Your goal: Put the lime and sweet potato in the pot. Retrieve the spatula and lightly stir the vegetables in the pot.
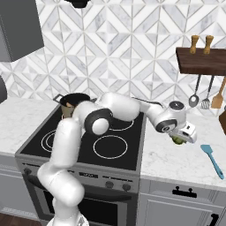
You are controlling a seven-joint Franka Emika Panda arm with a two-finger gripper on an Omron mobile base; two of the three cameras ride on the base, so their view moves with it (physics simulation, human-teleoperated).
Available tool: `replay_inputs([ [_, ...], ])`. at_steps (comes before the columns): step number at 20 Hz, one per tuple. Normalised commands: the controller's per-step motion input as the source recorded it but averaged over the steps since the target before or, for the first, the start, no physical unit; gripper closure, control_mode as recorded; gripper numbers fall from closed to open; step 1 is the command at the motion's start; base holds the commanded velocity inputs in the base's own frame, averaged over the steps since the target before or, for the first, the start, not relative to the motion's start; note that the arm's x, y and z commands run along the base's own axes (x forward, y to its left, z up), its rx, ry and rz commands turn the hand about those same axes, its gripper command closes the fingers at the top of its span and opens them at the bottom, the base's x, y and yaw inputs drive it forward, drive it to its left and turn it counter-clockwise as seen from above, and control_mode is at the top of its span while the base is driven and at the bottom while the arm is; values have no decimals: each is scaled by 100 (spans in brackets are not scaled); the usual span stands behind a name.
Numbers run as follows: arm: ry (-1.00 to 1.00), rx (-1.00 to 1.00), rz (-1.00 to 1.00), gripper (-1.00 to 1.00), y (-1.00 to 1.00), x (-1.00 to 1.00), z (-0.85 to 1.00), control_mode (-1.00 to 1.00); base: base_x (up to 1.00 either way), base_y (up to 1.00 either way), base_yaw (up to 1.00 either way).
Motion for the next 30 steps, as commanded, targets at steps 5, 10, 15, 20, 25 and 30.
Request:
replay_inputs([
  [5, -8, 0, 11, 100, 100, -75, 68, -100, 0, 0, 0],
  [10, -2, 0, 8, 100, 100, -28, 50, -100, 0, 0, 0],
  [15, 0, 4, -3, 100, 86, -18, 26, -100, 0, 0, 0],
  [20, 10, 7, -3, 100, 1, 0, -1, -100, 0, 0, 0],
  [25, 8, 3, -1, 100, -4, 0, 17, -100, 0, 0, 0],
  [30, 0, 1, 4, 100, 40, 0, 64, -100, 0, 0, 0],
])
